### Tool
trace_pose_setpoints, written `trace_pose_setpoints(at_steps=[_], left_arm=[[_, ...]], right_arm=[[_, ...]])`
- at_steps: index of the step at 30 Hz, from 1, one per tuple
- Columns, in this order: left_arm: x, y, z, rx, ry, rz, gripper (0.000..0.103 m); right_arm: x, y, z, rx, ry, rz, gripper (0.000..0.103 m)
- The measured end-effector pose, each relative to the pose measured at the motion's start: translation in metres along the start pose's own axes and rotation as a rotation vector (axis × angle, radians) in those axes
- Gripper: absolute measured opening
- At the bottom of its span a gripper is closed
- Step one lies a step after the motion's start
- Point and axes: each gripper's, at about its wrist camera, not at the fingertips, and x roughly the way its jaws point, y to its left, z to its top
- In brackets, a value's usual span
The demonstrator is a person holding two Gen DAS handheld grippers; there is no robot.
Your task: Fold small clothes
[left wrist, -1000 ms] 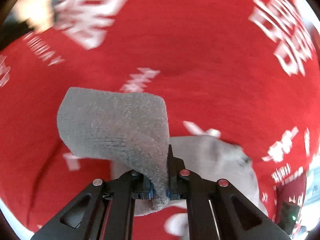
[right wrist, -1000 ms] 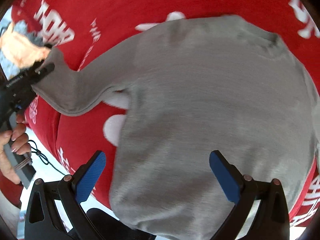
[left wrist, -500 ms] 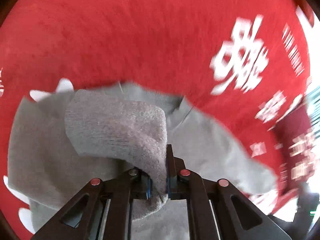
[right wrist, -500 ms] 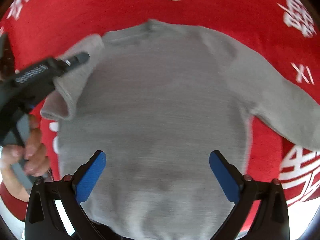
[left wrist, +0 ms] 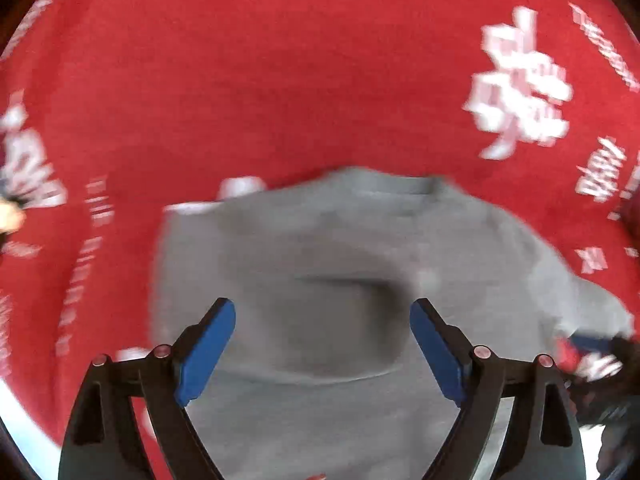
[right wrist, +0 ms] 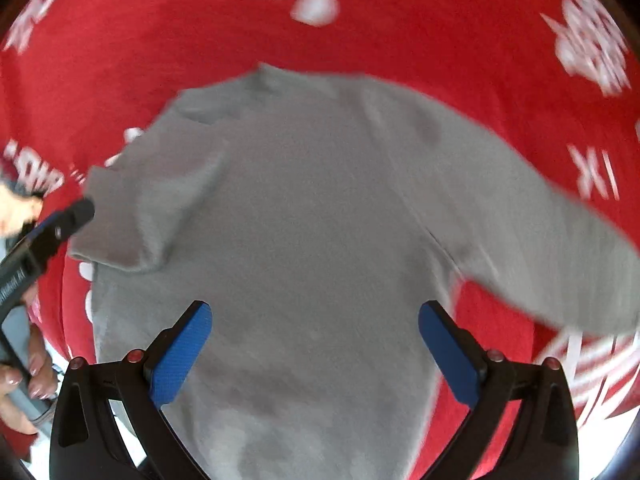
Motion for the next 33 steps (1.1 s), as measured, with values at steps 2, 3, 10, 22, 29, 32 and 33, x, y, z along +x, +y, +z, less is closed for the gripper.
trace_pose_setpoints(at_steps=[2, 3, 10, 22, 29, 32, 33], left_arm=[[0.000, 0.038, -0.011, -0.034, 0.017, 0.106, 0.090], [0.004, 0.049, -0.016, -0.043, 0.034, 0.138, 0.090], [0.051, 0.087, -0.041, -0.043, 0.139, 0.225, 0.090], [0.083, 0.101, -0.025, -0.155, 0.121, 0.288, 0.090], [0.086, 0.099, -0.025, -0.159, 0.121, 0.295, 0.090], [0.084, 0.103, -0.024, -0.172, 0.125, 0.295, 0.090], [0.085, 0.106, -0.024, -0.177, 0.128, 0.291, 0.090]], right_arm=[[0.004, 0.039, 0.016, -0.116, -0.038, -0.002, 0.103], [0.006, 0.054, 0.020, -0.162, -0.052, -0.012, 0.103], [0.066, 0.168, 0.049, -0.604, -0.127, -0.366, 0.100], [0.041, -0.018, 0.067, 0.168, -0.123, 0.125, 0.037], [0.050, -0.086, 0.038, 0.494, -0.097, 0.313, 0.046], [0.044, -0.083, 0.039, 0.498, -0.079, 0.339, 0.008], [0.037, -0.082, 0.040, 0.484, -0.100, 0.347, 0.008]])
